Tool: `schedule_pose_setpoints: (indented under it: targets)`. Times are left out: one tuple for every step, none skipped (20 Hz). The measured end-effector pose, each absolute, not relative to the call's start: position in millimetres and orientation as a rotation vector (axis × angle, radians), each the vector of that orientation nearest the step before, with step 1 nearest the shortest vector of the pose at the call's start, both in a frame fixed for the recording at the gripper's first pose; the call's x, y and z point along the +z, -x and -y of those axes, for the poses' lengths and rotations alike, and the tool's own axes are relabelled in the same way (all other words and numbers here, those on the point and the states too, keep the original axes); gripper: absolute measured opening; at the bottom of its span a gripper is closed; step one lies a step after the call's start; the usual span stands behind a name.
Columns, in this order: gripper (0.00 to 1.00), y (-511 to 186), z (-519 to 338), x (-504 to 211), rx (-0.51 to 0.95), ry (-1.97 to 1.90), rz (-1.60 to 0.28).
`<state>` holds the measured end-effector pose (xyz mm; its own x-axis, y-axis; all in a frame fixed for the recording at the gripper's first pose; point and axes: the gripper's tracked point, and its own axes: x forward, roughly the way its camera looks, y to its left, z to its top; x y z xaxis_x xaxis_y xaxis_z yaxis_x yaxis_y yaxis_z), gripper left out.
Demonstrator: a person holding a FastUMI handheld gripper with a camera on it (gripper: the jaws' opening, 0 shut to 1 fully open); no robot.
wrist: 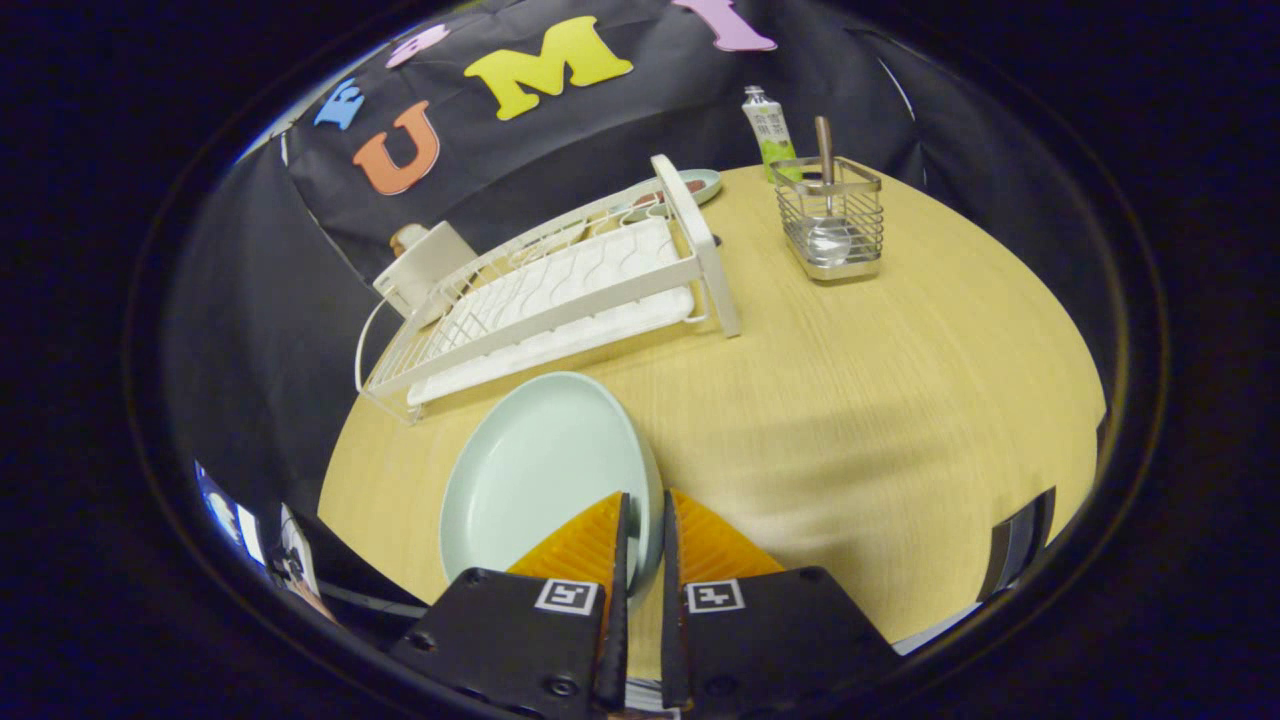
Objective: Take the plate from the dish rack, then take the spoon from the basket and place it into the plate.
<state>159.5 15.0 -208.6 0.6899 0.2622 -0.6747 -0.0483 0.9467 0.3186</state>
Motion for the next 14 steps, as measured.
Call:
schedule_pose_setpoints:
  targets:
    - [0.19,-160,-13,-208,0.171,-0.286,-0.788]
    - [0.2,-162,-11,-207,0.162,-0.284,-0.778]
    - [0.2,-163,-6,-208,0.137,-0.273,-0.771]
    - [0.22,-166,1,-209,0.098,-0.251,-0.758]
    - [0.23,-167,9,-205,0.064,-0.23,-0.733]
    - [0.23,-171,11,-207,0.053,-0.22,-0.714]
    - [0.25,-169,9,-203,0.065,-0.22,-0.708]
    - [0.32,-168,7,-204,0.077,-0.223,-0.7]
    - [0.38,-166,9,-200,0.067,-0.22,-0.693]
    - [0.58,-167,14,-197,0.046,-0.199,-0.669]
    - [0.7,-169,18,-191,0.032,-0.17,-0.637]
    - [0.82,-167,21,-183,0.023,-0.128,-0.6]
    - [0.82,-169,23,-177,0.02,-0.09,-0.567]
    - [0.84,-168,28,-171,0.011,-0.06,-0.531]
